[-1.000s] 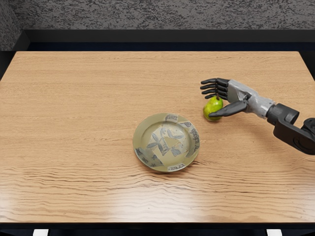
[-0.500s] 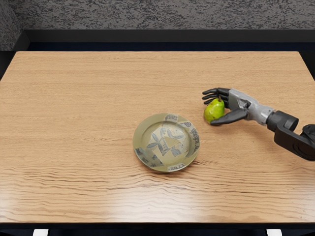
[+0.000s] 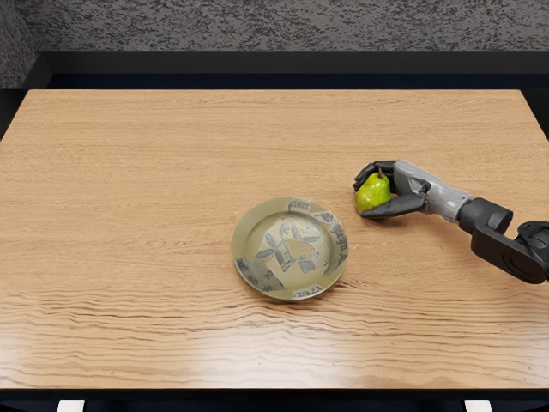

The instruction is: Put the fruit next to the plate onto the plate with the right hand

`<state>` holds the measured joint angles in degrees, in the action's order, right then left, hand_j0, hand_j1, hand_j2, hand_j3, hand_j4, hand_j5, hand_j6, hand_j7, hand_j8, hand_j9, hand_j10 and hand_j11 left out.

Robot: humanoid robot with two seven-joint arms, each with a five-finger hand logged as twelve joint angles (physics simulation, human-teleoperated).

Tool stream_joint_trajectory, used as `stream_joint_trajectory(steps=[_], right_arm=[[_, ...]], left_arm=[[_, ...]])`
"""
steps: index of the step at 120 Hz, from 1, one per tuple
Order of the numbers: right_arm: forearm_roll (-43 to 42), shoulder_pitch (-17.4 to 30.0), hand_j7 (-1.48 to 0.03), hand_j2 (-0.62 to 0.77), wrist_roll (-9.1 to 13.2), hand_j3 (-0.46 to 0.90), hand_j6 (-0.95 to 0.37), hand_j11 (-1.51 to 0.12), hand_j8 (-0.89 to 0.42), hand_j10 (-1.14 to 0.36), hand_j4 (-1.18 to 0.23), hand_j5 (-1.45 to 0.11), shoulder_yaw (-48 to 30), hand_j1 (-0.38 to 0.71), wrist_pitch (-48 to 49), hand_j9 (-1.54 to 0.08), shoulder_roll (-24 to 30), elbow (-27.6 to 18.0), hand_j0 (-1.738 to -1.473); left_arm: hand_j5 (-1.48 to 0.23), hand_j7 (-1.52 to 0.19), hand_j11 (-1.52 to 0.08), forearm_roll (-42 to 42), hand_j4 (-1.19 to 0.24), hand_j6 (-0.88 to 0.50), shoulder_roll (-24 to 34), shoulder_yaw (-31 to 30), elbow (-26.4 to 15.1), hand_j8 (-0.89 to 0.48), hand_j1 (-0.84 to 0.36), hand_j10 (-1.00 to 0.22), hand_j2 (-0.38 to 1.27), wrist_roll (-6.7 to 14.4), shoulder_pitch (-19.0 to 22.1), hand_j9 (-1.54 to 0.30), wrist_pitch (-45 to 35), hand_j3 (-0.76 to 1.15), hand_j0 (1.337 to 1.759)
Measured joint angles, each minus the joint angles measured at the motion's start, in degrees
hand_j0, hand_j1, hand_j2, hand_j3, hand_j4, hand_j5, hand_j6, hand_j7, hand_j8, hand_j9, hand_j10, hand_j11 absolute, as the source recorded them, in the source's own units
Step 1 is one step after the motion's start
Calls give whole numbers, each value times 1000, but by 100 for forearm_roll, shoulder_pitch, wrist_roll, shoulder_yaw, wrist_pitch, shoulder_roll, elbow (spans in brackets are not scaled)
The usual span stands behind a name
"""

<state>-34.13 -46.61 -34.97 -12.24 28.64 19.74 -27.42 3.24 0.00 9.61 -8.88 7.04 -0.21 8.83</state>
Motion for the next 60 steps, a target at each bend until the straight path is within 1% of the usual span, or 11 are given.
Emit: stream_joint_trajectory(steps=[6, 19, 25, 30, 33, 37, 41, 44, 45, 56, 60], right_arm=[[13, -3, -859, 88, -2, 1, -511, -912, -344, -348, -633, -927, 9, 191, 19, -916, 0, 4, -1652], [34, -7, -949, 130, -3, -1, -517, -1009, -313, -287, -698, -1020, 33, 192, 32, -1008, 8, 7, -1650], [49, -14, -978, 82, -1, 0, -517, -1044, -296, -276, -718, -1053, 40, 176, 72, -1041, 17, 7, -1649], [50, -22, -998, 24, -2, 1, -497, -1064, -280, -262, -739, -1059, 44, 182, 154, -1052, 26, 10, -1649], [49, -28, -1007, 13, -2, 0, -497, -1071, -273, -252, -754, -1056, 45, 192, 201, -1052, 30, 12, -1649], [48, -36, -1019, 30, -2, 0, -505, -1076, -272, -242, -772, -1048, 44, 219, 274, -1048, 37, 14, -1649], [35, -46, -1029, -11, -1, 0, -523, -1077, -260, -239, -787, -1044, 46, 227, 346, -1047, 46, 16, -1649], [32, -54, -1035, 3, -2, 1, -511, -1082, -272, -255, -795, -1043, 48, 242, 395, -1046, 54, 19, -1649], [36, -57, -1037, 33, -2, 0, -524, -1082, -272, -255, -798, -1042, 50, 241, 408, -1044, 57, 20, -1649], [123, -86, -1051, 61, -2, -1, -543, -1084, -293, -269, -827, -1018, 58, 254, 489, -1025, 119, 21, -1646], [160, -96, -1055, 25, -2, 0, -547, -1088, -300, -242, -830, -1020, 59, 252, 513, -1030, 134, 20, -1646]], left_arm=[[-2, -1, -1, 0, -1, -1, 0, 0, 0, -1, 348, -1, 1, 0, 3, -1, 0, 0, 1658], [-2, -1, -1, 0, -1, -1, 0, -1, 0, -1, 348, -1, 1, 1, 1, -1, -1, 0, 1658], [-1, -1, -1, 1, -1, -1, 0, -2, 0, -1, 348, -1, 1, 0, -1, -1, -1, 0, 1658], [-1, -1, -1, 1, -1, -1, 0, -2, 0, -1, 348, -1, 1, 1, 3, -1, -2, 0, 1658], [-1, -1, -1, 1, -1, -1, 0, -3, 0, -1, 348, -1, 0, 1, 3, -1, -1, 0, 1658], [-1, -1, -1, 2, -1, -1, 0, -3, 1, -1, 348, -1, 0, 3, 1, -1, -1, 0, 1658], [-1, -1, -1, 2, -1, -1, 0, -4, 1, -1, 348, -1, 0, 3, -3, -1, 0, 0, 1658], [-1, -1, -1, 2, -1, -1, 0, -4, 1, -1, 348, -1, 0, 3, -4, -1, 0, 0, 1658], [-1, -1, -1, 2, -1, -1, 0, -4, 1, -1, 348, -1, 0, 3, -1, -1, -1, 0, 1658], [-1, -1, -1, 3, -1, -1, 0, -6, 1, -1, 348, -1, 0, 3, -1, -1, 1, 0, 1658], [-1, -1, -1, 3, -1, -1, 0, -6, 1, -1, 348, -1, 0, 3, 2, -1, 0, 0, 1658]])
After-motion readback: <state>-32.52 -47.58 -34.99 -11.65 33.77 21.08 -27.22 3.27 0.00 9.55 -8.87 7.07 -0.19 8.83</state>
